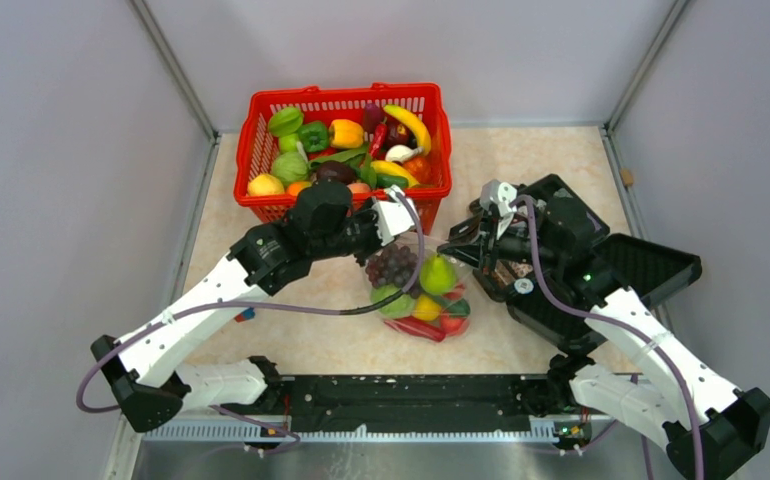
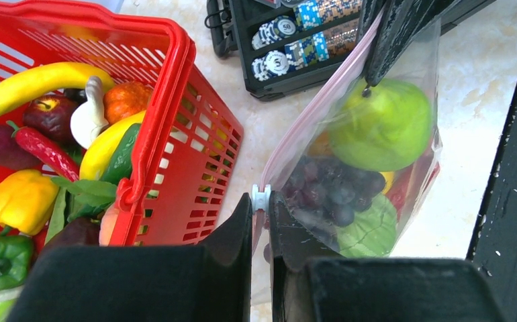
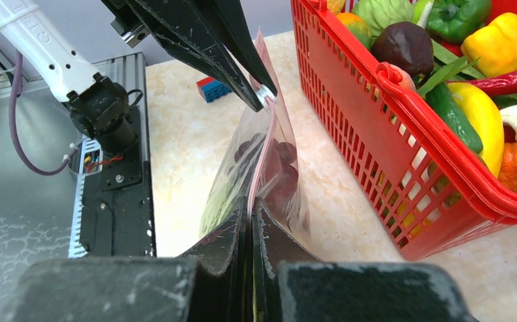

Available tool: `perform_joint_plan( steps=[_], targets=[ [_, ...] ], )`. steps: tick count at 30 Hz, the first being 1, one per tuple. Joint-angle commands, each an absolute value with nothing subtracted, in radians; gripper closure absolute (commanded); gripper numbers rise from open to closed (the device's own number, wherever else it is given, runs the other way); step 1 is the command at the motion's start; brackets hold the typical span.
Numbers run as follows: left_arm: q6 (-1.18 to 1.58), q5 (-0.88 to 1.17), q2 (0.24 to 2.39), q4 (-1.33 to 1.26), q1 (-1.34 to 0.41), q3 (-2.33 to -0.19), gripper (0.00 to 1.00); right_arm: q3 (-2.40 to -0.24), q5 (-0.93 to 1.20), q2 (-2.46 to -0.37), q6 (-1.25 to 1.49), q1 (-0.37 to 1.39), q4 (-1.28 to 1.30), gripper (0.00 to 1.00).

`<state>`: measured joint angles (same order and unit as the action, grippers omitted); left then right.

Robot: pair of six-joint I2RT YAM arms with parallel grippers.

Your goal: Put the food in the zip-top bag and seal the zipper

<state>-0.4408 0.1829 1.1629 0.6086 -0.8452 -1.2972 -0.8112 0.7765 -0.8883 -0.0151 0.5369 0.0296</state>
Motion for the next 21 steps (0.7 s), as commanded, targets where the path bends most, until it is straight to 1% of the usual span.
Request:
perform_joint_plan(
  steps=[1,9,16,21],
  targets=[
    [-0.451,0.096,1.128,0.619,-0.819,-1.277,1.0,-0.807,0.781,-0.86,0.021,0.545,-0.038,1.0],
    [-0.453,0.103,1.105,0.625,-0.773,-1.257,1.0,-0.805,0.778,-0.862,0.02,0.545,-0.04,1.0],
    [-0.437,0.24,1.075,0.609,-0.68,-1.24,1.0,-0.805,0.775,-0.862,0.026,0.545,-0.048,1.0],
    [-0.412,0.294,1.062,0.603,-0.611,-1.224,1.0,-0.805,0.774,-0.863,0.028,0.546,-0.052,1.0]
  ],
)
